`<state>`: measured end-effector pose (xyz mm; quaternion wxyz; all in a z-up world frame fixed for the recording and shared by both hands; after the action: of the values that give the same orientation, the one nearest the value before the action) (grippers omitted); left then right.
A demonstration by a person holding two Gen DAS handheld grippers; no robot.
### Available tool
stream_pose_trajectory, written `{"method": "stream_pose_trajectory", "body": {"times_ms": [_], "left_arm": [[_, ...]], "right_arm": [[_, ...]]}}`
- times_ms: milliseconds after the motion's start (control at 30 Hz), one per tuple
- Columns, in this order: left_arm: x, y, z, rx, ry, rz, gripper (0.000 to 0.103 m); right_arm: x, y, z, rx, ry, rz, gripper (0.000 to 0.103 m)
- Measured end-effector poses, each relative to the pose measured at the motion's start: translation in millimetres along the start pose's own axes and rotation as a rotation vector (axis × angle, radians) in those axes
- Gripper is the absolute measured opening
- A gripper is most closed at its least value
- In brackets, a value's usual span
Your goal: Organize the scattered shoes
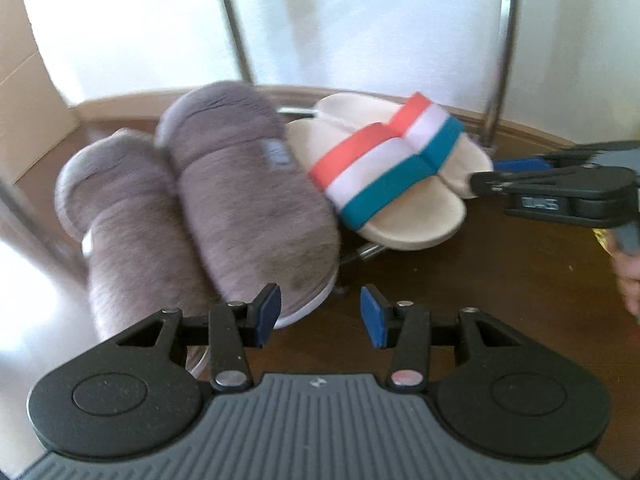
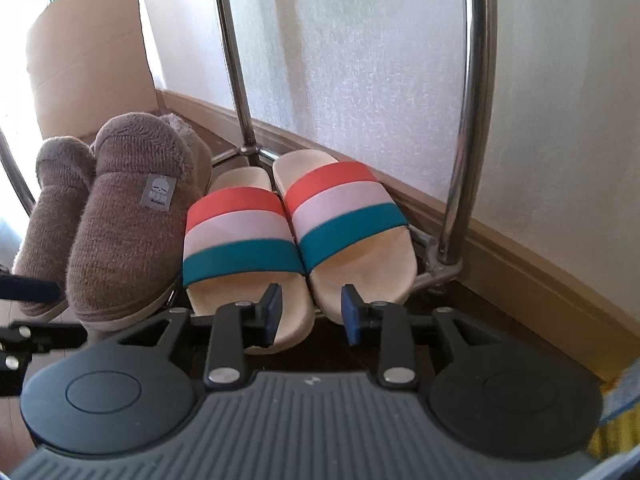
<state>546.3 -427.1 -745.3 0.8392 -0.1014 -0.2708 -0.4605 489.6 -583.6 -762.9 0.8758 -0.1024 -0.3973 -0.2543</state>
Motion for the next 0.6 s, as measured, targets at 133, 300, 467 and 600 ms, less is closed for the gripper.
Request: {"method": "stream_pose_trajectory", "body": {"times_ms": [133,300,467,600], "left_arm": [[7.4,9.2,28.4,0.039,0.079,0.052,0.052],[29.7,26.6,75.0,0.040,0.153,0.156,0.052],[55.5,37.9,130.8,0.065,0.165,0.245,0.052],[70.8,39.5,178.0,0.089,0.154,0.273,0.054]], "right_arm": [[17.5,12.4,38.8,0.017,0.061,-0.021,0.033],[48.4,33.3,107.0,0.039,0.087,0.018,0.039],[86.7,43.3,162.7,0.048,0.101,-0.007,0.044],[120.5,51.6,207.3,0.052,0.095,0.004,0.048]]}}
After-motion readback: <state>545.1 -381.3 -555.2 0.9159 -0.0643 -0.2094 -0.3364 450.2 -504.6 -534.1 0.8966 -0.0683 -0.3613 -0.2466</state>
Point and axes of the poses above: each gripper's, at about its wrist camera, not at the fingertips, and z roughly against the way its jaws point, y to its left, x to its top, the point moved 3 cm from there along -z, roughly the way its jaws point, and after that the axes turned 5 degrees about z, right-handed, at the moved point
